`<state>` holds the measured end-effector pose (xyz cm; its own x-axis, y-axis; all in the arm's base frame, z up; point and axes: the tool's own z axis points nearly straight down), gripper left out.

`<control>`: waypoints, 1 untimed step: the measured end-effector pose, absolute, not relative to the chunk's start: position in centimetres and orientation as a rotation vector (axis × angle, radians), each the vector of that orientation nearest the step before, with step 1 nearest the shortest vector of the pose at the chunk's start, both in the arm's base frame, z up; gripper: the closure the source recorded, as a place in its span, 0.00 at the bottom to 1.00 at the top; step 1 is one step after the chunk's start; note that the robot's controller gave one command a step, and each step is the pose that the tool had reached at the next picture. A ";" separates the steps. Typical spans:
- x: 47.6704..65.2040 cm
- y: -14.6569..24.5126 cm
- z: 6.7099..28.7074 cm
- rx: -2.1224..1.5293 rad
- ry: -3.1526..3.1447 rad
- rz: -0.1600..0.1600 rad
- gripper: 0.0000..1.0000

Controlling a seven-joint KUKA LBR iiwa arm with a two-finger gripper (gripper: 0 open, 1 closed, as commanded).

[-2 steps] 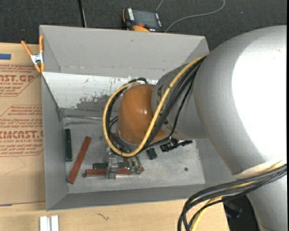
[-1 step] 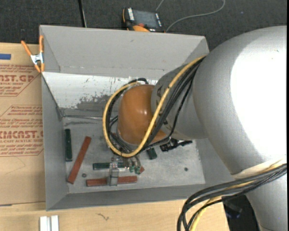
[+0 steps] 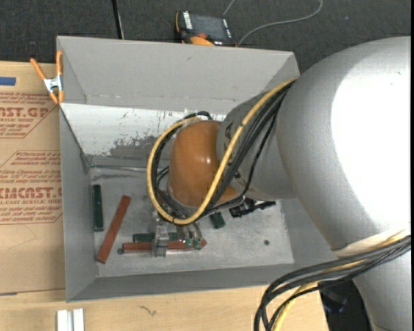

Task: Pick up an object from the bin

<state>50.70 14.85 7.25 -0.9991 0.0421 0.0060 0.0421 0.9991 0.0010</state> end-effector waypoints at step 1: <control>50.8 14.8 7.0 -0.069 -3.143 -0.003 0.00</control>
Offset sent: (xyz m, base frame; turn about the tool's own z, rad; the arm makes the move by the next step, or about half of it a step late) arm 0.0000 0.0000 0.0000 0.0000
